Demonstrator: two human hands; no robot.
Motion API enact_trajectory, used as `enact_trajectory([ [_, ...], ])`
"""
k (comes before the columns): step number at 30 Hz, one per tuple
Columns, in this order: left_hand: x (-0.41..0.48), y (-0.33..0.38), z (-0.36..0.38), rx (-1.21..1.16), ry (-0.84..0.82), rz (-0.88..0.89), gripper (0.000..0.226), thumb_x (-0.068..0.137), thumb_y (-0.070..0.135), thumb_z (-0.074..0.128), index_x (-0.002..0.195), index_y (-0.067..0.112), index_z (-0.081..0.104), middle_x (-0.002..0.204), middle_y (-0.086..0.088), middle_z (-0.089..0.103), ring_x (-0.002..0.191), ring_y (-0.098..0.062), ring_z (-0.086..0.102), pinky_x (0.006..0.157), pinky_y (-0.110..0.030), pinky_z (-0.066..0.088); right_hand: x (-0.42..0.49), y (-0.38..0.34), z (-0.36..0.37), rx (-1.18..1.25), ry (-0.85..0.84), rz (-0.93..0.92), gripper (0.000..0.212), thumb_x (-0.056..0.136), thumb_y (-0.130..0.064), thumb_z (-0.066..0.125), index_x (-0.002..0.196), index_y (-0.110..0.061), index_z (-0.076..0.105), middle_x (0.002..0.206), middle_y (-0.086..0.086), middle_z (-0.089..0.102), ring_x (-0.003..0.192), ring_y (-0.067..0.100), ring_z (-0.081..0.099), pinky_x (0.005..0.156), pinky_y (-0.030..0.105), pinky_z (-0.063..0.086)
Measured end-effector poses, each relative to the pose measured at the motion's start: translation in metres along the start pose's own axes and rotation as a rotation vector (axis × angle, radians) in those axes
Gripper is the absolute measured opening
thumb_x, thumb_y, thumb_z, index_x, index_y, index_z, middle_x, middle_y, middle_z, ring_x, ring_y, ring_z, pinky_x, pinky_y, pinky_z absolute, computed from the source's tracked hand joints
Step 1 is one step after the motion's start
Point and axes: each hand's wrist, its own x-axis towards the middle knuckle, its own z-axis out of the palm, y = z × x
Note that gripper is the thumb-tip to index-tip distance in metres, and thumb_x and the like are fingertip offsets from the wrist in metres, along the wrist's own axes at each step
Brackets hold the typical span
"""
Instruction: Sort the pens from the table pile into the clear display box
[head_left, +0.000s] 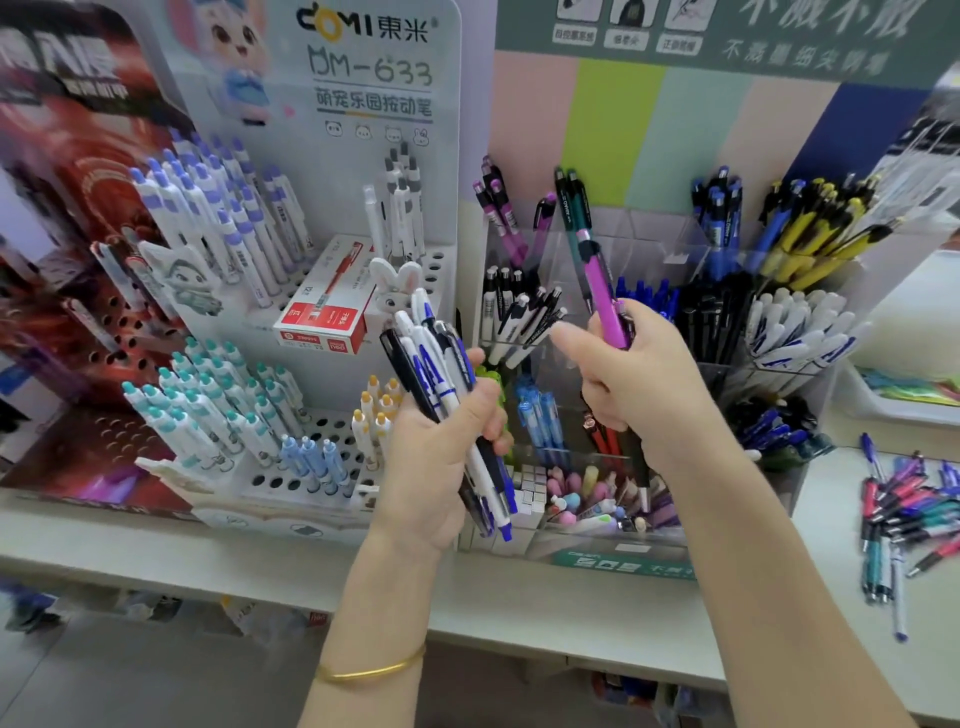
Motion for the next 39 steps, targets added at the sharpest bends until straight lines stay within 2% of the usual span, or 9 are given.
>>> enact_trajectory([
  [5, -0.003, -0.003, 0.003, 0.419, 0.067, 0.146, 0.033, 0.077, 0.035, 0.075, 0.102, 0.020, 0.060, 0.076, 0.002, 0.059, 0.071, -0.016, 0.057, 0.070, -0.032, 0.050, 0.019, -0.007, 0.004, 0.266, 0.049, 0.040, 0.031, 0.095, -0.014, 0.038, 0.064, -0.015, 0.035, 0.048, -0.002, 0.034, 0.038, 0.018, 0.031, 0.038, 0.021, 0.027],
  [10, -0.006, 0.006, 0.020, 0.664, 0.063, 0.419, 0.016, 0.089, 0.014, 0.066, 0.099, 0.019, 0.054, 0.084, 0.004, 0.059, 0.078, -0.005, 0.057, 0.076, -0.012, 0.046, 0.039, -0.019, 0.001, 0.256, 0.186, -0.101, 0.022, 0.076, -0.030, 0.040, 0.057, -0.018, 0.037, 0.050, -0.006, 0.037, 0.052, 0.016, 0.029, 0.051, 0.030, 0.024],
  [16, 0.004, 0.007, 0.025, 0.987, 0.041, 0.638, 0.041, 0.090, 0.014, 0.063, 0.116, 0.034, 0.038, 0.103, 0.013, 0.052, 0.095, 0.019, 0.048, 0.082, 0.004, 0.035, 0.054, -0.032, 0.001, 0.378, 0.305, -0.182, 0.020, 0.077, -0.034, 0.039, 0.063, -0.019, 0.037, 0.053, -0.011, 0.041, 0.052, 0.010, 0.031, 0.056, 0.025, 0.026],
  [19, 0.012, 0.004, 0.024, 1.099, 0.071, 0.684, 0.050, 0.088, 0.006, 0.066, 0.129, 0.019, 0.041, 0.108, 0.013, 0.048, 0.099, 0.017, 0.042, 0.085, 0.008, 0.028, 0.059, -0.039, 0.001, 0.309, 0.322, -0.198, 0.013, 0.085, -0.031, 0.043, 0.077, -0.022, 0.038, 0.069, -0.003, 0.041, 0.057, 0.010, 0.033, 0.059, 0.028, 0.032],
  [24, 0.022, 0.006, 0.024, 0.936, 0.110, 0.537, 0.029, 0.093, 0.018, 0.060, 0.117, 0.023, 0.045, 0.103, 0.014, 0.057, 0.099, 0.013, 0.052, 0.084, -0.003, 0.039, 0.070, -0.046, -0.004, 0.272, 0.301, -0.405, 0.018, 0.099, -0.007, 0.041, 0.085, -0.018, 0.037, 0.072, 0.003, 0.043, 0.051, 0.007, 0.048, 0.045, 0.018, 0.039],
  [28, 0.028, 0.011, 0.023, 0.756, 0.194, 0.410, 0.053, 0.091, 0.029, 0.062, 0.136, 0.010, 0.043, 0.130, -0.006, 0.058, 0.123, -0.016, 0.053, 0.103, -0.034, 0.042, 0.082, -0.051, -0.004, 0.055, 0.316, -0.542, 0.017, 0.100, -0.011, 0.044, 0.086, -0.019, 0.037, 0.072, 0.000, 0.045, 0.055, 0.011, 0.058, 0.044, 0.021, 0.046],
  [31, 0.031, 0.017, 0.026, 0.716, 0.247, 0.399, 0.034, 0.091, 0.019, 0.064, 0.123, 0.016, 0.053, 0.109, 0.006, 0.065, 0.104, -0.003, 0.059, 0.091, -0.019, 0.046, 0.095, -0.056, 0.001, 0.018, 0.403, -0.582, 0.015, 0.101, -0.015, 0.042, 0.089, -0.010, 0.035, 0.070, -0.004, 0.040, 0.054, 0.010, 0.054, 0.046, 0.023, 0.044],
  [35, 0.033, 0.021, 0.029, 0.685, 0.252, 0.368, 0.026, 0.091, 0.016, 0.064, 0.111, 0.030, 0.053, 0.095, 0.014, 0.065, 0.092, 0.004, 0.061, 0.079, -0.006, 0.044, 0.123, -0.059, 0.015, -0.153, 0.523, -0.619, 0.027, 0.097, -0.036, 0.039, 0.093, -0.010, 0.040, 0.070, -0.006, 0.042, 0.064, 0.022, 0.051, 0.059, 0.049, 0.048],
  [39, 0.035, 0.023, 0.031, 0.684, 0.241, 0.342, 0.034, 0.091, 0.018, 0.064, 0.122, 0.017, 0.051, 0.087, 0.016, 0.061, 0.089, 0.001, 0.060, 0.088, -0.019, 0.050, 0.139, -0.055, 0.025, -0.187, 0.477, -0.619, 0.025, 0.097, -0.036, 0.039, 0.094, -0.011, 0.042, 0.068, -0.013, 0.040, 0.063, 0.017, 0.044, 0.060, 0.036, 0.041],
])
